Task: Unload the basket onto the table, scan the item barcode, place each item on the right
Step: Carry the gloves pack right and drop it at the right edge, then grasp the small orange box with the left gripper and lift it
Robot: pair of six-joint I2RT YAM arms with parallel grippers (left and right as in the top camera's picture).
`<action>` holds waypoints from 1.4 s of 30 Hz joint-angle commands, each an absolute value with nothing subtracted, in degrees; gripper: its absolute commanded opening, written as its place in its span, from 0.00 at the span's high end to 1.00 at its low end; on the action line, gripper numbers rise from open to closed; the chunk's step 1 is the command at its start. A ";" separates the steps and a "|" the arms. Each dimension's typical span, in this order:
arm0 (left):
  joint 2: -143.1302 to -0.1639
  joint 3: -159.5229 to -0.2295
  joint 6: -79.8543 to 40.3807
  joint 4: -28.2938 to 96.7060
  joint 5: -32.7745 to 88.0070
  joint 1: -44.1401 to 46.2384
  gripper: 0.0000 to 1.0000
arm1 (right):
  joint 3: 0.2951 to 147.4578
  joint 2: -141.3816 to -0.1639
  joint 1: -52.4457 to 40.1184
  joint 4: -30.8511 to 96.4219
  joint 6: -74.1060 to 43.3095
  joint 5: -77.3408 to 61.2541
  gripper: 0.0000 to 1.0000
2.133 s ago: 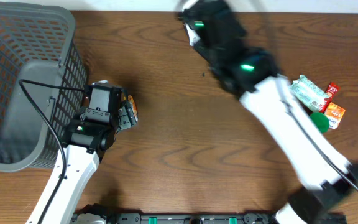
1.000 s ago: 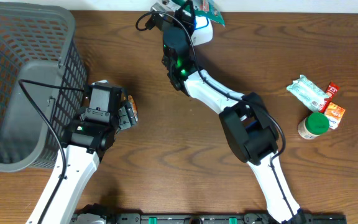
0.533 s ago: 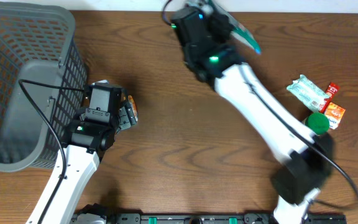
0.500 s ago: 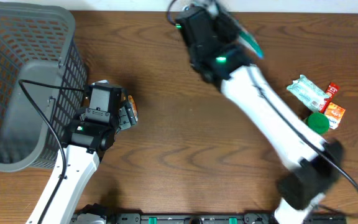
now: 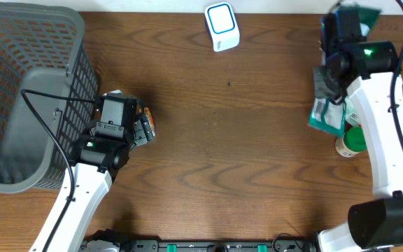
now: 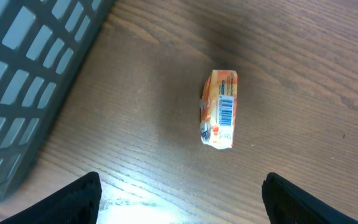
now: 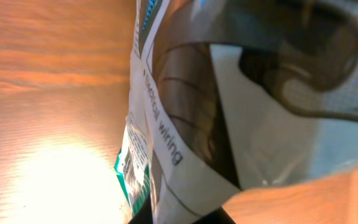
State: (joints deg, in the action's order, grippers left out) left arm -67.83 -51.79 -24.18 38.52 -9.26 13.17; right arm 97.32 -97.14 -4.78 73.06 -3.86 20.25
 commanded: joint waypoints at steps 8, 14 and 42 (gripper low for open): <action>-68.12 -51.70 -24.27 38.50 -9.93 12.93 0.16 | 78.91 -97.93 6.57 60.90 -12.23 18.52 0.69; -68.12 -51.70 -24.27 38.50 -9.91 12.93 0.16 | 74.02 -97.95 9.50 55.24 -12.21 18.44 0.03; -68.12 -51.70 -24.32 37.21 -9.82 12.93 0.16 | 71.90 -97.95 -3.31 50.02 -7.44 -18.70 0.01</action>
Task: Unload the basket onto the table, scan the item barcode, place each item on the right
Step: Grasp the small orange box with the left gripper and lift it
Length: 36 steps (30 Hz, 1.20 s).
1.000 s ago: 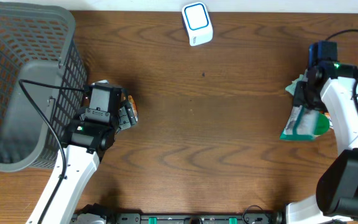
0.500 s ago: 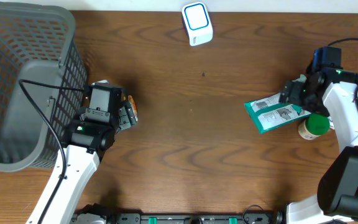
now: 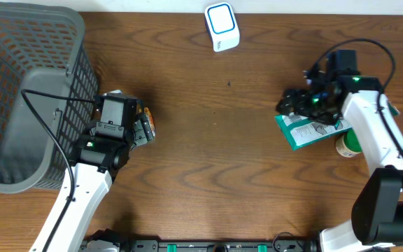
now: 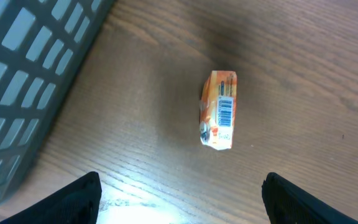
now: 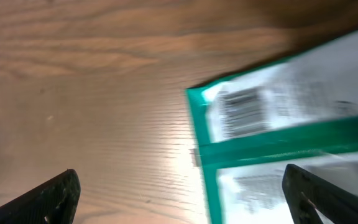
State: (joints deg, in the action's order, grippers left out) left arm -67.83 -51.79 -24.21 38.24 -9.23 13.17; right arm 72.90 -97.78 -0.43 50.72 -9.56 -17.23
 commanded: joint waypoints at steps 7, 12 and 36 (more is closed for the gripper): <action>-69.78 -51.00 -26.81 37.21 -2.11 12.99 0.56 | 69.17 -97.95 -10.76 43.31 -6.11 -18.06 0.01; -75.29 -50.65 -27.11 37.04 -0.60 13.91 0.38 | 68.40 -97.95 -14.37 40.42 -5.02 -18.04 0.01; -92.29 -50.65 -26.68 25.98 -1.06 14.22 0.46 | 68.23 -97.97 -15.49 39.90 -3.97 -15.92 0.01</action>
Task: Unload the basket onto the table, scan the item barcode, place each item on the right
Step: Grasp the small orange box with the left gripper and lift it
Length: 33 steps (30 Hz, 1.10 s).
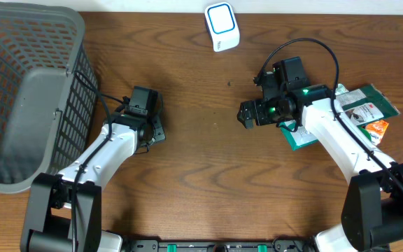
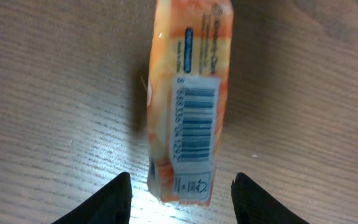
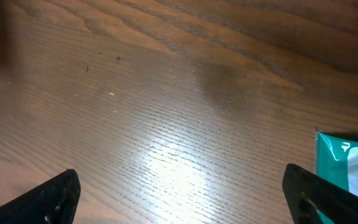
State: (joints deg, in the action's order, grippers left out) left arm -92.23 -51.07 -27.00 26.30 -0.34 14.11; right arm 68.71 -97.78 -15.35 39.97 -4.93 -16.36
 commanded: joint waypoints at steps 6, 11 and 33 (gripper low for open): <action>-93.34 -50.65 -26.68 26.00 -1.06 14.22 0.46 | 68.18 -98.00 -15.46 39.88 -3.95 -15.88 0.01; -96.09 -50.65 -26.70 26.00 -1.06 14.22 0.47 | 68.18 -98.00 -15.49 39.77 -3.97 -15.88 0.01; -87.13 -58.08 -22.63 48.34 0.99 14.22 0.81 | 68.18 -98.00 -15.51 39.88 -3.97 -15.05 0.01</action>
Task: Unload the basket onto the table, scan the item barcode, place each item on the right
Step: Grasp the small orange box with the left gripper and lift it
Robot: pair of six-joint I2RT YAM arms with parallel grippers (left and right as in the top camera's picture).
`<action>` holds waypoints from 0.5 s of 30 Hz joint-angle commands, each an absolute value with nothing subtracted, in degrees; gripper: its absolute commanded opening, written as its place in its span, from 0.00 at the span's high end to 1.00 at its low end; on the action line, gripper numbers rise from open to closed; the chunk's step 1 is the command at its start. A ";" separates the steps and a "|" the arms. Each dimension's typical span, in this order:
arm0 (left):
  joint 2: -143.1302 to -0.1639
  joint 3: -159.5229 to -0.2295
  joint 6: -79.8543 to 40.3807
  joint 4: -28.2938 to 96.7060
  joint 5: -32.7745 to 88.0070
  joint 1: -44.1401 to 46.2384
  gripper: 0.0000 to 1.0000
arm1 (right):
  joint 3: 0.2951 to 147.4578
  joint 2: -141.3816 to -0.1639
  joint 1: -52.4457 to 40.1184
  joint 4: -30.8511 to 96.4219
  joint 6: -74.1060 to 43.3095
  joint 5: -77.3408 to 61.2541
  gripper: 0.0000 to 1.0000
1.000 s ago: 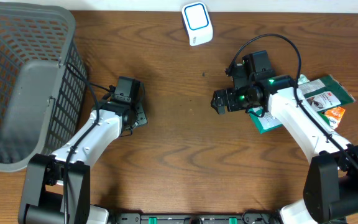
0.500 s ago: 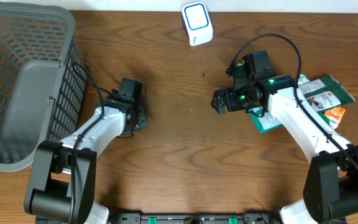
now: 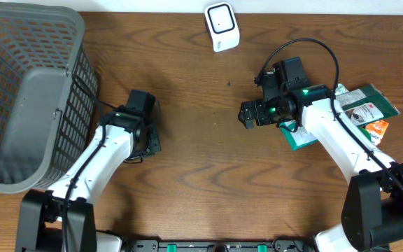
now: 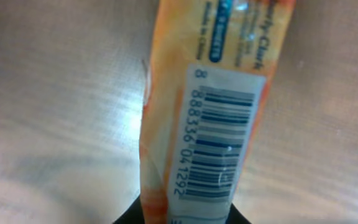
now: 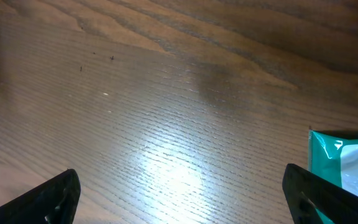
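An orange packet [image 4: 197, 106] with a white barcode label fills the left wrist view. My left gripper [image 4: 187, 215] is shut on its lower end, a dark finger on each side. Overhead, the left gripper [image 3: 147, 140] sits low on the table right of the basket and hides the packet. The white scanner [image 3: 221, 25] with a dark window stands at the back edge. My right gripper [image 3: 248, 114] hovers open over bare wood mid-table; in its wrist view the right gripper [image 5: 185, 199] has nothing between its fingers.
A grey mesh basket [image 3: 26, 42] fills the left side. Green pouches [image 3: 359, 105] and a small orange pack [image 3: 378, 129] lie at the right, under the right arm. One green pouch corner [image 5: 347, 168] shows beside the right finger.
My left gripper was open astride the orange packet; it is now lower and shut on the packet's end. The right arm has hardly moved.
At first my right gripper held a green pouch at the right edge while the left hung open above the orange packet. Then the pouch lay on the table with the right gripper open. Later the right stood mid-table and the left straddled the packet, which it now grips.
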State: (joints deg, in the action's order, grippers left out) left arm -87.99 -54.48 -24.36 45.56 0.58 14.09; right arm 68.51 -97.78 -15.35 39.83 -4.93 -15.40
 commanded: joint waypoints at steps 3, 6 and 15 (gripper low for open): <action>-87.13 -61.47 -22.24 53.52 1.13 14.22 0.81 | 68.18 -98.00 -15.18 40.10 -3.99 -15.05 0.01; -87.13 -65.12 -17.93 57.56 5.19 14.22 0.81 | 68.20 -97.95 -14.37 40.60 -3.97 -15.05 0.01; -87.13 -74.41 -15.11 60.71 12.91 14.22 0.81 | 68.20 -97.91 -10.59 42.50 -1.61 -14.83 0.01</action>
State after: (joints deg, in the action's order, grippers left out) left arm -87.94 -70.70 -16.60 60.29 10.63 14.15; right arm 68.49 -97.78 -11.99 42.24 -3.49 -15.31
